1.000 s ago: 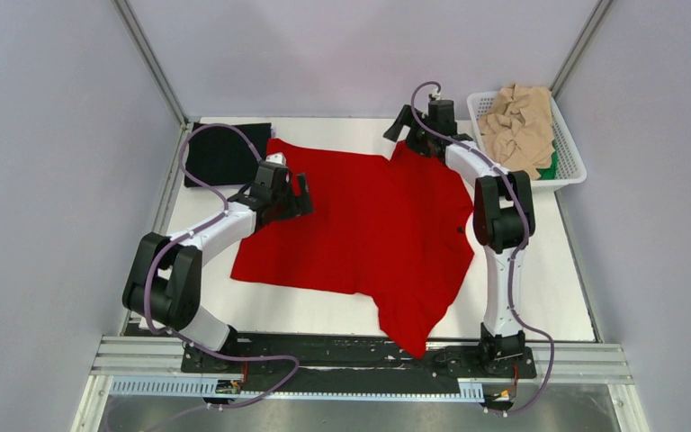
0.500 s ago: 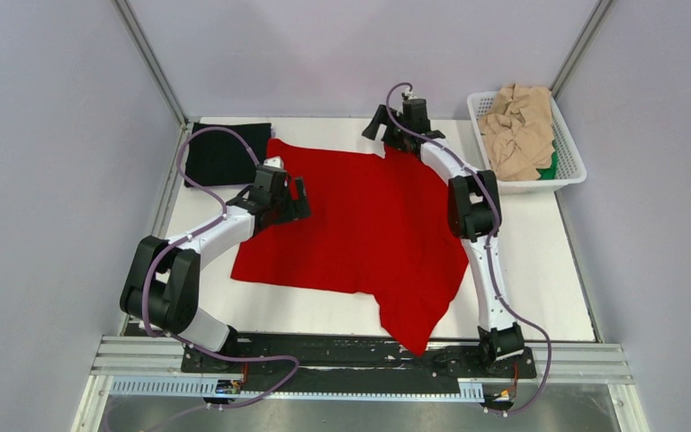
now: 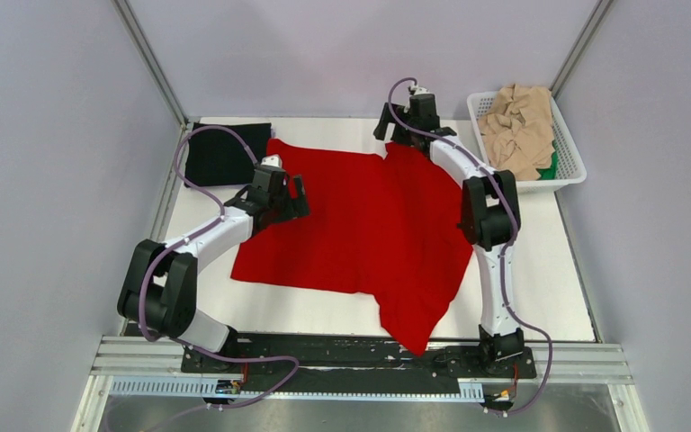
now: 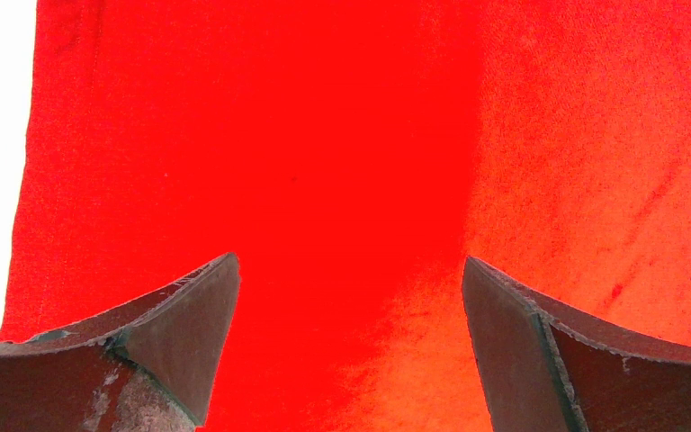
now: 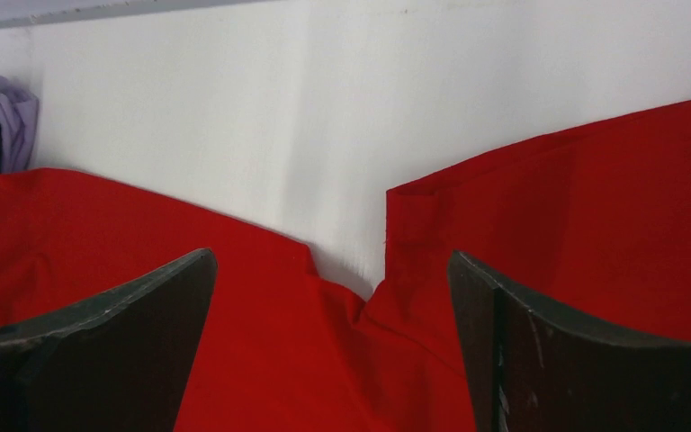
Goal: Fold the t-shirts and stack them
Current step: Flatten out the tshirt
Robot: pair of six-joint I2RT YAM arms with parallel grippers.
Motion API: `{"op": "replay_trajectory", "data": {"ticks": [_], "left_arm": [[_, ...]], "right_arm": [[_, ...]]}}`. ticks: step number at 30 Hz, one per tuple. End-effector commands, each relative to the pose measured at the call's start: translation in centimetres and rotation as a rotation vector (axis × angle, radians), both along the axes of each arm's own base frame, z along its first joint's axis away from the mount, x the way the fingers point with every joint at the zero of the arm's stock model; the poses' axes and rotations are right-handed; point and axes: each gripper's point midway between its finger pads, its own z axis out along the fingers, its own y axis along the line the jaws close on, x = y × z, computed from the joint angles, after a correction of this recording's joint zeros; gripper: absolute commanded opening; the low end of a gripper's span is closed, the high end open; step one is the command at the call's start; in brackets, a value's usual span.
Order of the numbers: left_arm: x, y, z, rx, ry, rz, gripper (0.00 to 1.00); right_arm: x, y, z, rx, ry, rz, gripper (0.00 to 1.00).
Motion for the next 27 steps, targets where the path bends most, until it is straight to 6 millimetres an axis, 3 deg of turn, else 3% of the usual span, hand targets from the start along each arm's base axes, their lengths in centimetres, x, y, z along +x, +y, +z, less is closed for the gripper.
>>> {"op": "replay_trajectory", "data": {"ticks": [1,5,7,11,14,16,21,27], "left_arm": [[0.4,-0.1,2.0,-0.028,-0.051,0.006,1.0],[-0.3,0.2,2.0,-0.03,-0.044,0.013,1.0],[-0.7,0.4,2.0,-0.032,-0.044,0.018,1.0],[-1.5,0.8,1.5,-0.029,-0.034,0.025,1.0],[-2.5,0.8,0.1,-0.044,-0.006,0.032,1.0],[-3.1,0.6,-0.9,-0.073,0.008,0.037,1.0],[-3.5,0.6,-2.2,-0.098,0.016,0.061,1.0],[-3.7,1.6,-4.6,-0.087,0.074,0.118,1.0]], "right_arm": [[-1.3,-1.9,7.2,-0.053,-0.135,-0.053,1.0],[-5.9,-4.0,6.7,-0.059,-0.05,-0.132,1.0],[-9.1,-5.1,5.6,-0.047,0.018,-0.174,1.0],[-16.9,-6.6,1.5,-0.021,0.213,-0.226,1.0],[-22.6,-6.8,-2.0,0.024,0.371,-0.231,1.0],[-25.3,-6.8,-3.8,0.044,0.441,-0.231,1.0],[-28.0,-8.3,-7.2,-0.035,0.52,-0.26,1.0],[-27.2,-10.5,-9.9,-0.141,0.585,-0.347,1.0]]}}
